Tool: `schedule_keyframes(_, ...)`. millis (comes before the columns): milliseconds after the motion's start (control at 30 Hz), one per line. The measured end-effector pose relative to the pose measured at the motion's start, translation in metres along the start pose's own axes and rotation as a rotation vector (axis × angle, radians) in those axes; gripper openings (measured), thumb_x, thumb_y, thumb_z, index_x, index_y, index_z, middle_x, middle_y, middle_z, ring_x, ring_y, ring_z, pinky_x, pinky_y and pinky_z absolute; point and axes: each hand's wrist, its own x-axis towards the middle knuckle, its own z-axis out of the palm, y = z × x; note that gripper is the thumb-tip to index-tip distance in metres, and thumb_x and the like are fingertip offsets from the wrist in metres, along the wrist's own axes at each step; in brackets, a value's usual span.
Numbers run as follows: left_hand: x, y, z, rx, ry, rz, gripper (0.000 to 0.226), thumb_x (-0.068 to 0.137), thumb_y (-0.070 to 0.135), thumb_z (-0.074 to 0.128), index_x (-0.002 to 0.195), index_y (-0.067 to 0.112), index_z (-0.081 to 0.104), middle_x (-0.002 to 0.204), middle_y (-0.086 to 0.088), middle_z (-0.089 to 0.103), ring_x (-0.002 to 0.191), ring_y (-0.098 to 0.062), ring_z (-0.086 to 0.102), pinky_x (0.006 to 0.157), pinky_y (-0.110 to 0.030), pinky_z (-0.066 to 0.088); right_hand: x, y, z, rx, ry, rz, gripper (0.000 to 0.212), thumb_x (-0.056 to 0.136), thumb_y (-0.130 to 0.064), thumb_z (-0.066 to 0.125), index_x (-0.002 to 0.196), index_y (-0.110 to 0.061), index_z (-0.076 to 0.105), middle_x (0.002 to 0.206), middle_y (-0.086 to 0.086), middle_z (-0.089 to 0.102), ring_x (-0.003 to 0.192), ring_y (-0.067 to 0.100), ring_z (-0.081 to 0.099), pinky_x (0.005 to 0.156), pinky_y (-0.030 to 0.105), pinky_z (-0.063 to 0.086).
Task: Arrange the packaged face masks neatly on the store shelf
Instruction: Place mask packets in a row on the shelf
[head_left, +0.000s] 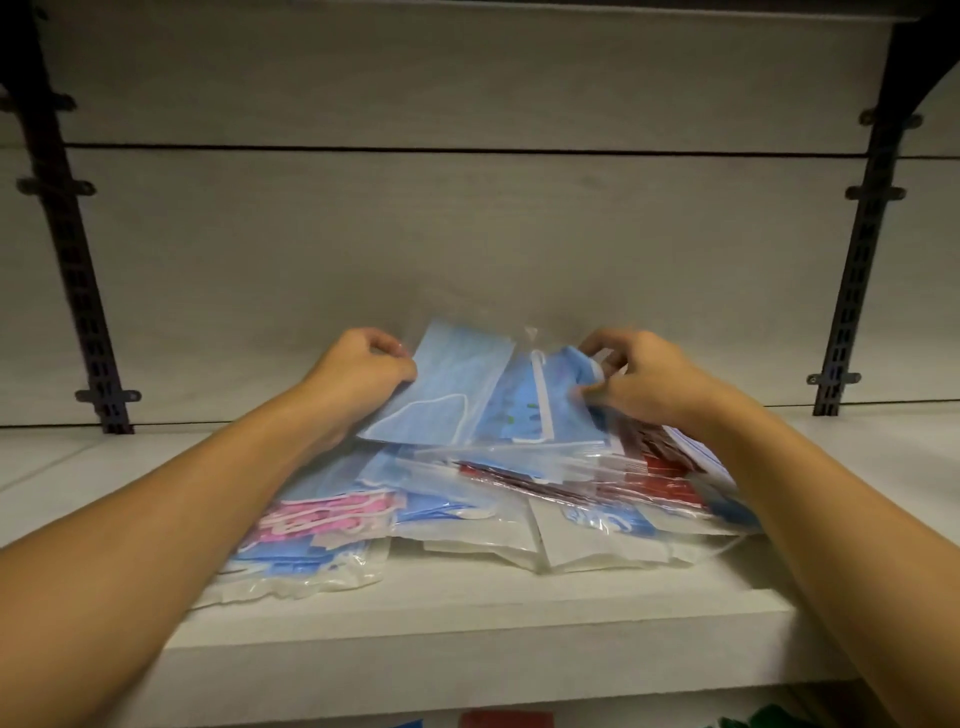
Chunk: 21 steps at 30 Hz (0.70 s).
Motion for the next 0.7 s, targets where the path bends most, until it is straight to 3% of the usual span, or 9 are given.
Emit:
schedule_keyframes(67,0.002,0.002,0.001,-0.026,0.02,0.007,0.024,0.083,0.005,0.071,0.103,0.016,0.063,0.078,-0.002,0.062,0.071,-0.02,0.057,0.065,-0.027,0.043,0.005,0.006,0.001,0.113,0.097,0.021,0.033,0.086,-0.024,0.077,0.114,-0.028,0.061,0.077,0.007,0.072,0.061,0.017,0.066,0.068,0.038,0.057)
schedule_keyframes(167,0.001,-0.001,0.0,-0.059,-0.004,0.048,0.053,0.083,0.001,0.067,0.128,0.026,0.054,0.07,-0.003,0.056,0.057,-0.016,0.051,0.056,-0.026,0.041,0.005,0.009,-0.001,0.304,0.134,0.122,0.045,0.088,-0.022,0.077,0.126,-0.029,0.054,0.087,0.014,0.07,0.044,0.01,0.061,0.047,0.029,0.047)
schedule_keyframes(233,-0.003,-0.002,-0.002,-0.05,-0.051,0.097,0.066,0.084,-0.003,0.061,0.132,0.041,0.048,0.061,-0.003,0.046,0.046,-0.013,0.039,0.044,-0.023,0.032,0.003,0.008,-0.005,0.425,0.13,0.215,0.056,0.089,-0.02,0.076,0.136,-0.021,0.045,0.091,0.016,0.069,0.055,0.016,0.063,0.041,0.025,0.046)
schedule_keyframes(300,-0.005,-0.002,-0.003,0.003,-0.049,0.146,0.056,0.088,-0.001,0.056,0.125,0.04,0.06,0.058,0.001,0.048,0.04,-0.009,0.034,0.039,-0.019,0.029,0.0,0.005,-0.01,0.507,0.097,0.291,0.064,0.087,-0.016,0.076,0.141,-0.018,0.041,0.099,0.016,0.067,0.076,0.023,0.067,0.06,0.033,0.057)
schedule_keyframes(333,-0.005,-0.001,-0.003,0.031,-0.036,0.152,0.045,0.089,0.001,0.056,0.116,0.034,0.069,0.059,0.004,0.054,0.038,-0.007,0.035,0.039,-0.017,0.03,0.0,0.005,-0.013,0.536,0.081,0.307,0.067,0.085,-0.01,0.076,0.141,-0.019,0.041,0.104,0.017,0.067,0.085,0.027,0.068,0.075,0.041,0.06)
schedule_keyframes(367,-0.006,0.0,-0.003,0.039,-0.025,0.141,0.035,0.09,0.005,0.058,0.107,0.03,0.075,0.061,0.005,0.06,0.039,-0.005,0.038,0.04,-0.016,0.031,0.0,0.005,-0.014,0.56,0.077,0.302,0.069,0.082,-0.004,0.075,0.141,-0.019,0.042,0.108,0.02,0.066,0.088,0.03,0.069,0.08,0.044,0.058)
schedule_keyframes(500,-0.011,-0.002,-0.005,0.017,-0.007,0.13,0.02,0.084,0.017,0.073,0.099,0.029,0.078,0.091,0.0,0.073,0.065,-0.013,0.06,0.065,-0.024,0.047,-0.006,0.003,-0.017,0.463,0.314,0.096,0.075,0.08,0.01,0.068,0.142,-0.026,0.044,0.113,0.015,0.06,0.082,0.03,0.067,0.072,0.043,0.059)
schedule_keyframes(600,-0.015,0.004,-0.011,0.045,0.033,0.196,0.023,0.084,0.015,0.076,0.101,0.032,0.076,0.103,0.003,0.072,0.054,-0.008,0.054,0.058,-0.019,0.045,-0.009,0.001,-0.017,0.26,0.494,-0.13,0.06,0.085,0.008,0.061,0.136,-0.022,0.052,0.115,0.005,0.061,0.082,0.023,0.067,0.073,0.044,0.061)
schedule_keyframes(700,-0.027,0.02,-0.023,0.108,0.163,0.299,0.026,0.085,0.017,0.076,0.101,0.038,0.074,0.102,0.016,0.068,0.073,-0.001,0.06,0.068,-0.015,0.044,-0.005,0.002,-0.017,0.094,0.65,-0.309,0.051,0.084,0.01,0.062,0.131,-0.011,0.06,0.127,0.009,0.064,0.101,0.029,0.066,0.084,0.05,0.058)
